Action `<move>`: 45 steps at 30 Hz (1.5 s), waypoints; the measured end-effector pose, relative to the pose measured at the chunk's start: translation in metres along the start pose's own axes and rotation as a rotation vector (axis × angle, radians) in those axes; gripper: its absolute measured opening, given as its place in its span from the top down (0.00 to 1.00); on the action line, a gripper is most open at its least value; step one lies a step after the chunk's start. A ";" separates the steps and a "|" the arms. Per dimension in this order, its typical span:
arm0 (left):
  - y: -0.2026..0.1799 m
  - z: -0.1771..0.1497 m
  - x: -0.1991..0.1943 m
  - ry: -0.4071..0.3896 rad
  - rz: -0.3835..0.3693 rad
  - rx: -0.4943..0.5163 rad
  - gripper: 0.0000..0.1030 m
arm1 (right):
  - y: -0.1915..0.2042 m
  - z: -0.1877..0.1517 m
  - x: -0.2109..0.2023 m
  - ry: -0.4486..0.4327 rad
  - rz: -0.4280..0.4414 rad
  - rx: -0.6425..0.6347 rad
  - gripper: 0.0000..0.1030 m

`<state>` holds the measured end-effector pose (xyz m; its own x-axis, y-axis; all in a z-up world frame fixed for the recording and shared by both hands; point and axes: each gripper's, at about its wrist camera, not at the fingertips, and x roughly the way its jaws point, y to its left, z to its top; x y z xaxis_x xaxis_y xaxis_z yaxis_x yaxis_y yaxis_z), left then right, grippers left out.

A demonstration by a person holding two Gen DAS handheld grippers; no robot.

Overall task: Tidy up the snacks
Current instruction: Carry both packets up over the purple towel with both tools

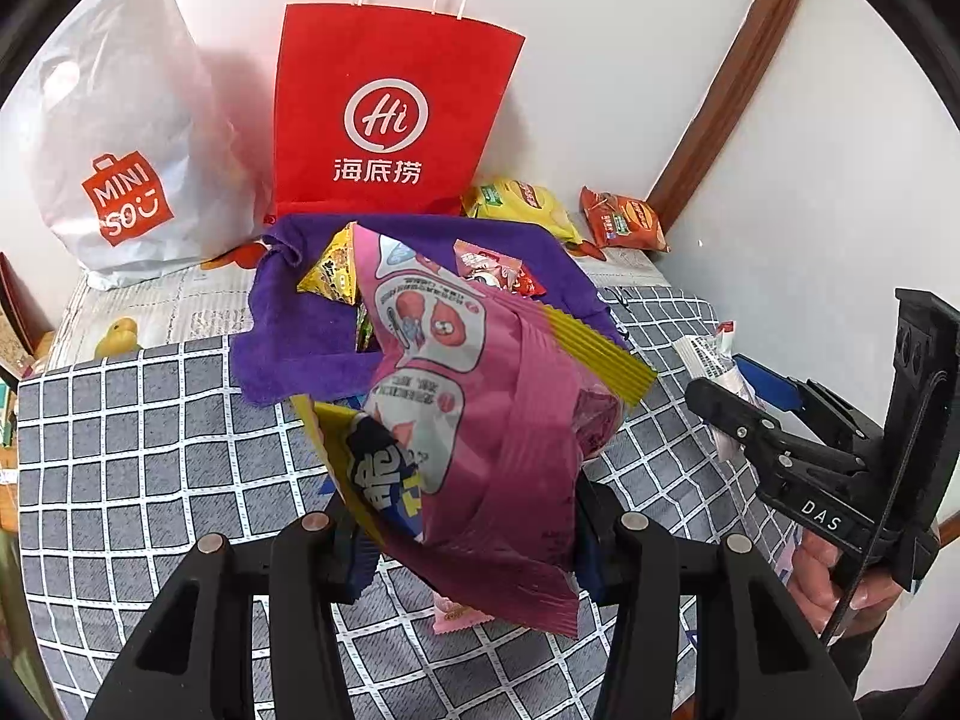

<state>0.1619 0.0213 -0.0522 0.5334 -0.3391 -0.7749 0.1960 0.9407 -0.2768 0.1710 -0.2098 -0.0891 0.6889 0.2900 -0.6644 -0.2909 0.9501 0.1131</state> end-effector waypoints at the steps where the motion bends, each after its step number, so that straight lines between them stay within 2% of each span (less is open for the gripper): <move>1: 0.001 0.000 0.001 0.003 -0.002 -0.005 0.53 | 0.001 0.001 0.001 0.003 0.000 -0.005 0.40; 8: 0.012 0.009 0.000 -0.018 -0.003 -0.026 0.53 | 0.013 0.013 0.007 -0.014 0.000 -0.040 0.40; 19: 0.026 0.057 0.000 -0.067 0.058 -0.040 0.53 | 0.016 0.069 0.030 -0.057 0.019 -0.038 0.40; 29: 0.029 0.099 0.025 -0.052 0.082 -0.035 0.53 | 0.003 0.108 0.062 -0.063 0.024 -0.040 0.40; 36: 0.024 0.126 0.042 -0.057 0.061 -0.032 0.53 | -0.012 0.135 0.085 -0.070 0.011 -0.034 0.40; 40: 0.027 0.132 0.057 -0.059 0.071 -0.023 0.53 | -0.018 0.139 0.105 -0.053 0.013 -0.028 0.40; 45: 0.045 0.130 0.083 -0.020 0.063 -0.049 0.53 | -0.021 0.130 0.139 0.000 0.047 -0.031 0.40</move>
<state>0.3222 0.0349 -0.0556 0.5599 -0.2785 -0.7804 0.1210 0.9592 -0.2555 0.3588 -0.1742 -0.0877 0.6738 0.3344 -0.6589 -0.3437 0.9312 0.1210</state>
